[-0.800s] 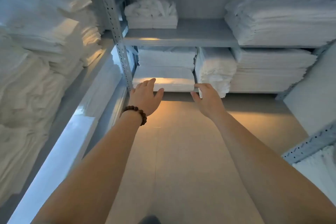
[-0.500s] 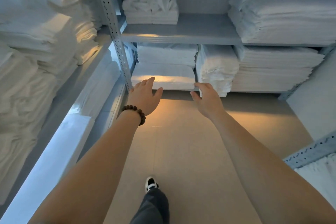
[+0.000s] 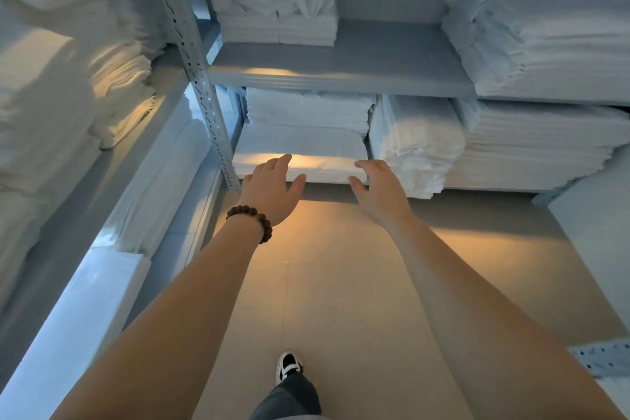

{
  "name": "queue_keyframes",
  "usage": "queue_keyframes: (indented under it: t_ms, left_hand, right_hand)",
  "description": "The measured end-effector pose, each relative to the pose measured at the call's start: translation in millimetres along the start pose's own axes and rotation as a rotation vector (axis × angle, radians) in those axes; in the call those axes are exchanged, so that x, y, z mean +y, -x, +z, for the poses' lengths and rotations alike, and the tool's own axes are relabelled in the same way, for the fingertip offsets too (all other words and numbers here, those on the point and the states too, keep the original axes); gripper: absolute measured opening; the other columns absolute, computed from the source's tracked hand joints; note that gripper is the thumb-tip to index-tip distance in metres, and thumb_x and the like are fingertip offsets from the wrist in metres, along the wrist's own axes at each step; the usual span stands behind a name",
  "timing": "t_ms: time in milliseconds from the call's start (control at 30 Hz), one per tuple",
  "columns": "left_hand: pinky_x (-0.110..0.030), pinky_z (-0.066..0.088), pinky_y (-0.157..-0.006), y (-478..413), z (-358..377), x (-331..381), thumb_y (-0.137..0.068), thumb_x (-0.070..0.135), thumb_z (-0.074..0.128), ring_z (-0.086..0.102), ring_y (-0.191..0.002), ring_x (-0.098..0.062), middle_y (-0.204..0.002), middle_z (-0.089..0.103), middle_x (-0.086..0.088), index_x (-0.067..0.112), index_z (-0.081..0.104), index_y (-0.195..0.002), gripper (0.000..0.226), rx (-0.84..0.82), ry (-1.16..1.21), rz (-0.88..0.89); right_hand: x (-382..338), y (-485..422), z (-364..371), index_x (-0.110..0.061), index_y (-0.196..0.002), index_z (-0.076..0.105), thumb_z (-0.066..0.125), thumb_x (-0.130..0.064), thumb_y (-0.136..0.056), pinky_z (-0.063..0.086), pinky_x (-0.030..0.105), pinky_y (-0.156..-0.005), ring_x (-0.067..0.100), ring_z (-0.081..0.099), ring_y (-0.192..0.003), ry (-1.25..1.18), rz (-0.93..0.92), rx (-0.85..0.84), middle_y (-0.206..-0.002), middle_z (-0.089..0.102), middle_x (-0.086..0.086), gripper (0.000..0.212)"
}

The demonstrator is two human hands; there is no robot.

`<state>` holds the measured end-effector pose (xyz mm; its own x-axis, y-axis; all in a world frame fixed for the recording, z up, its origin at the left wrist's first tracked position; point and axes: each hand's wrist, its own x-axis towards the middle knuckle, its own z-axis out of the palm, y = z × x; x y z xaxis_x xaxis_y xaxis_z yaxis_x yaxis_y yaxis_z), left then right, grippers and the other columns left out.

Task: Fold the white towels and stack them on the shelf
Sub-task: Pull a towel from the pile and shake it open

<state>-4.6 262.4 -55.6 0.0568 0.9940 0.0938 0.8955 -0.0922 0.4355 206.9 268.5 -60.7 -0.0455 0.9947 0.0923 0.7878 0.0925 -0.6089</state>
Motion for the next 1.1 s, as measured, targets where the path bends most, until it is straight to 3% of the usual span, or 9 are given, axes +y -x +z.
queue_keyframes:
  t_ms: [133, 367, 667, 1100]
  left_hand:
    - [-0.046, 0.029, -0.109, -67, -3, -9, -0.096, 0.047, 0.033, 0.033, -0.135, -0.023, -0.148, 0.038, -0.003, 0.019, 0.03, -0.144, 0.056, -0.037, -0.001, 0.011]
    - [-0.046, 0.03, -0.109, -154, 3, -15, -0.097, 0.045, 0.035, 0.035, -0.134, -0.024, -0.148, 0.037, -0.004, 0.018, 0.029, -0.144, 0.054, -0.047, 0.015, 0.023]
    - [-0.046, 0.029, -0.109, -289, 28, -23, -0.096, 0.045, 0.036, 0.036, -0.134, -0.024, -0.147, 0.039, -0.004, 0.019, 0.03, -0.144, 0.055, -0.007, 0.026, 0.002]
    - [-0.045, 0.03, -0.108, -508, 38, 17, -0.096, 0.043, 0.039, 0.037, -0.132, -0.024, -0.144, 0.042, -0.005, 0.017, 0.032, -0.143, 0.054, 0.073, 0.037, -0.015]
  right_hand:
    - [-6, -67, 10, -0.019, -0.13, 0.048, 0.047, -0.033, -0.095, 0.041, 0.031, -0.095, 0.02, 0.05, -0.116, 0.004, 0.018, 0.009, -0.137, 0.044, 0.0, 0.038]
    - [2, -148, 19, -0.017, -0.132, 0.047, 0.046, -0.033, -0.096, 0.041, 0.038, -0.103, 0.02, 0.045, -0.124, 0.048, 0.032, 0.011, -0.139, 0.044, 0.001, 0.039]
    - [30, -282, 34, -0.017, -0.131, 0.049, 0.046, -0.03, -0.096, 0.037, 0.032, -0.103, 0.02, 0.043, -0.127, 0.047, 0.018, 0.031, -0.139, 0.046, 0.001, 0.038]
    - [65, -509, -8, -0.015, -0.13, 0.05, 0.046, -0.029, -0.096, 0.038, 0.037, -0.104, 0.023, 0.044, -0.126, 0.056, -0.042, 0.023, -0.137, 0.049, 0.004, 0.037]
